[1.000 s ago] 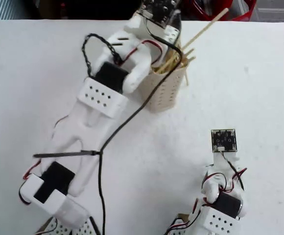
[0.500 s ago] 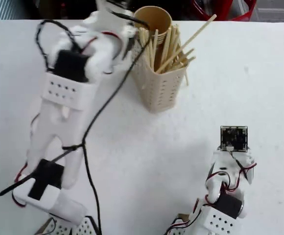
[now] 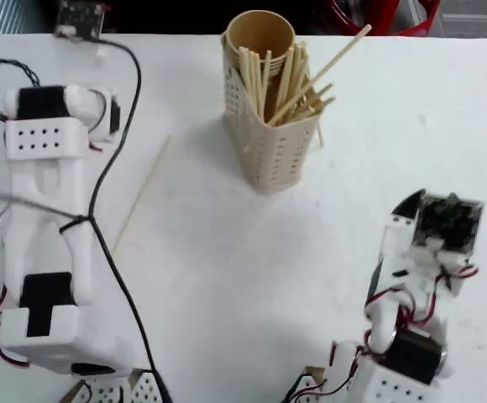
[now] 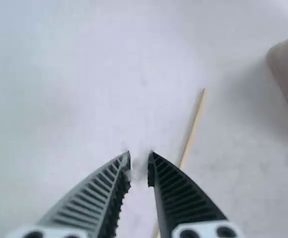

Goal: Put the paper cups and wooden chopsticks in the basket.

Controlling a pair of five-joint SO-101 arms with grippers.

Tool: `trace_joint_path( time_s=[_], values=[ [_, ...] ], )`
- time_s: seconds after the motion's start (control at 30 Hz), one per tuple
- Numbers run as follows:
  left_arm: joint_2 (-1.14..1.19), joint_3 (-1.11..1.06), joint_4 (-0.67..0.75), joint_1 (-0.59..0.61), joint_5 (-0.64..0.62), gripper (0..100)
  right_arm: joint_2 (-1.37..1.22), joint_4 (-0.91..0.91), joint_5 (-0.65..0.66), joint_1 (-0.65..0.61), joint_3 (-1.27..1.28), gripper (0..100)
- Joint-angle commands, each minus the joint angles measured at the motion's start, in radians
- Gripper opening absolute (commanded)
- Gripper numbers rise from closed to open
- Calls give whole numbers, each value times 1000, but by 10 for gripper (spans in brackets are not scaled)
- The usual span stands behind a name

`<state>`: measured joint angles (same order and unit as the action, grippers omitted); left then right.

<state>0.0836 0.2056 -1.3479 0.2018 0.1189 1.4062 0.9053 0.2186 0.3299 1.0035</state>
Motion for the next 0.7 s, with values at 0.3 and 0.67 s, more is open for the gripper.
trace_joint_path(
  time_s=[0.3, 0.67],
  values=[
    [-16, -542, 595, 71, -178, 83, -1119, 67, -597, -91, -991, 112],
    [-7, -598, 709, 59, -173, 83, -1362, 88, -606, -193, -1384, 113]
  ],
)
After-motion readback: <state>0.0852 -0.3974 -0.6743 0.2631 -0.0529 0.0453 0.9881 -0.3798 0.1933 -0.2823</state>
